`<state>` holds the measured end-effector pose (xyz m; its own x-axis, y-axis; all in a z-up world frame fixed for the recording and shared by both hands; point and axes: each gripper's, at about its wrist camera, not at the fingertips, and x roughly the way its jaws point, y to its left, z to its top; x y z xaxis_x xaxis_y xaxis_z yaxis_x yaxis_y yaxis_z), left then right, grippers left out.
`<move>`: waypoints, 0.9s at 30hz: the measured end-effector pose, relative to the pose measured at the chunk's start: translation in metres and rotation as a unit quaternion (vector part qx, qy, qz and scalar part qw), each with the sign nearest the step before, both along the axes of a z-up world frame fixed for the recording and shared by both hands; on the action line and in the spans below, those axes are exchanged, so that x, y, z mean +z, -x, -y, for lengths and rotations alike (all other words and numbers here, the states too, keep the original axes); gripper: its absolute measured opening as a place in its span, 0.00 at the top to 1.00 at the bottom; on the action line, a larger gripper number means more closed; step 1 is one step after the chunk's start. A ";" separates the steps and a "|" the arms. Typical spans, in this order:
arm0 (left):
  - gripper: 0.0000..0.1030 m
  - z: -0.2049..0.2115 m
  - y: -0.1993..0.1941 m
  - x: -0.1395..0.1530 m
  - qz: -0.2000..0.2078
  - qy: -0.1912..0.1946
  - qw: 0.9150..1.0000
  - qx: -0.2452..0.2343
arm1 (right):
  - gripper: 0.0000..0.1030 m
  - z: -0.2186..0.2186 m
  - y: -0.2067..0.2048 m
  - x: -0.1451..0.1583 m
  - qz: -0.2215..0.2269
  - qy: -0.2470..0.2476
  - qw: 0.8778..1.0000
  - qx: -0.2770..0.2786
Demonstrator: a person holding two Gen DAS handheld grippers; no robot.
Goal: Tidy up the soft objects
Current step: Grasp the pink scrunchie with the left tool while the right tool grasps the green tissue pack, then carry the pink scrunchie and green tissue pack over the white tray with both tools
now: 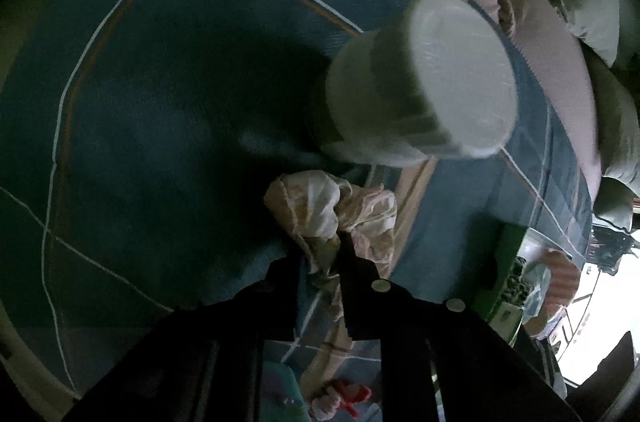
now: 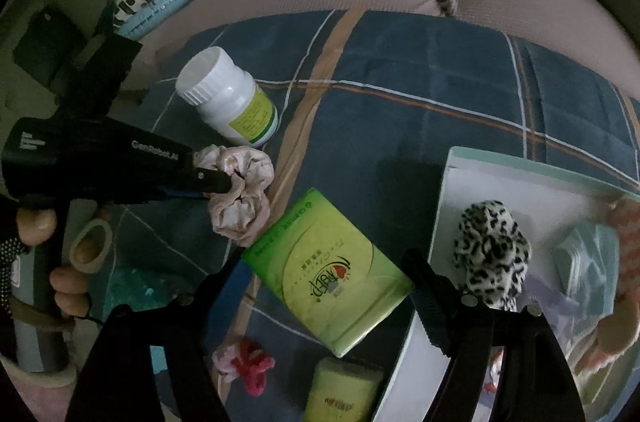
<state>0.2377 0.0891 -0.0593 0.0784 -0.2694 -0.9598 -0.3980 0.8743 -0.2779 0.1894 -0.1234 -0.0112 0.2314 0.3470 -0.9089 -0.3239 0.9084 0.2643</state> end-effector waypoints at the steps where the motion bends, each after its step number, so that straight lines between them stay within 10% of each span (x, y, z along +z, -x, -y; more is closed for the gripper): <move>1: 0.86 0.000 0.001 0.003 0.003 0.004 1.000 0.002 | 0.23 0.002 0.002 0.002 0.001 -0.001 1.000 -0.002; 27: 0.86 0.091 0.101 0.123 0.199 0.047 0.978 -0.042 | 0.23 0.089 0.084 0.080 0.092 -0.012 0.991 -0.096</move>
